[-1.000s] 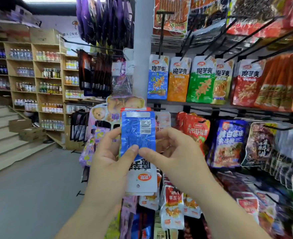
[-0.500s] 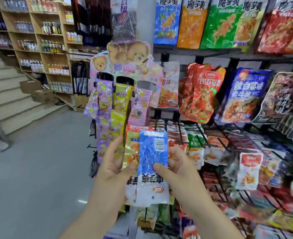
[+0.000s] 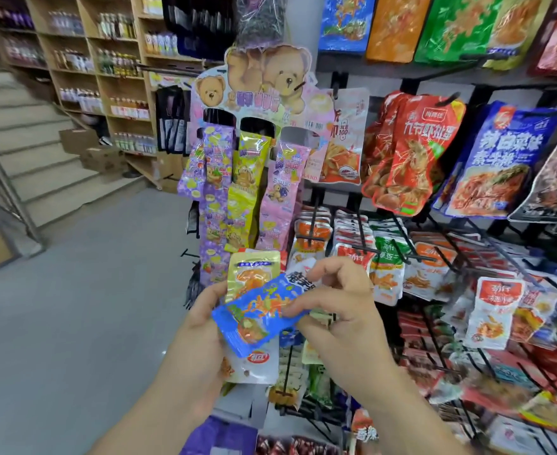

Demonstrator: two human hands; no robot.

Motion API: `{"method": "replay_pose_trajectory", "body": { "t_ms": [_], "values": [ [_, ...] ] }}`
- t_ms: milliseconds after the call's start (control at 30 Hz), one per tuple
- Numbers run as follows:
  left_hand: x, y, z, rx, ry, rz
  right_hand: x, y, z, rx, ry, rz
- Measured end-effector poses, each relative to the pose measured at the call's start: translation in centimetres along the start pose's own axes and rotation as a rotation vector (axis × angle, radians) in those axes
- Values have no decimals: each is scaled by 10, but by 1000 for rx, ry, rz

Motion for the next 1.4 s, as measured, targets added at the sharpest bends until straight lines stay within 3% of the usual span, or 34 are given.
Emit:
{"method": "replay_pose_trajectory", "body": {
  "t_ms": [267, 400, 500, 600, 667, 800, 900, 1133, 1400],
  "values": [
    [8, -6, 17, 154, -26, -198, -3, -4, 5, -115, 44, -151],
    [13, 2, 17, -59, 83, -130, -6, -1, 3, -128, 48, -201],
    [10, 10, 24, -88, 139, -102, -13, -3, -3, -214, 112, -75],
    [8, 22, 39, -129, 212, -114, -28, -12, -8, -560, 334, 192],
    [6, 35, 52, -147, 273, -155, -40, -18, -15, -659, 427, 267],
    [1, 63, 88, -144, 374, -240, -79, -41, -26, -337, 269, 229],
    [-3, 82, 121, -111, 418, -279, -114, -69, -42, -297, 107, 259],
    [-17, 120, 194, -151, 703, -189, -187, -134, -74, -285, 9, 278],
    [-32, 129, 232, -140, 759, -74, -289, -167, -101, -36, -32, 391]
  ]
}}
Point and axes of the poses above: each hand's wrist, its own x-axis away from the middle knuckle, its own y-axis out of the palm, z = x × y, the point moved 2 cm from there along -x, towards the middle knuckle, and after that the axes turned 9 degrees about -y, right-handed, at the moved point
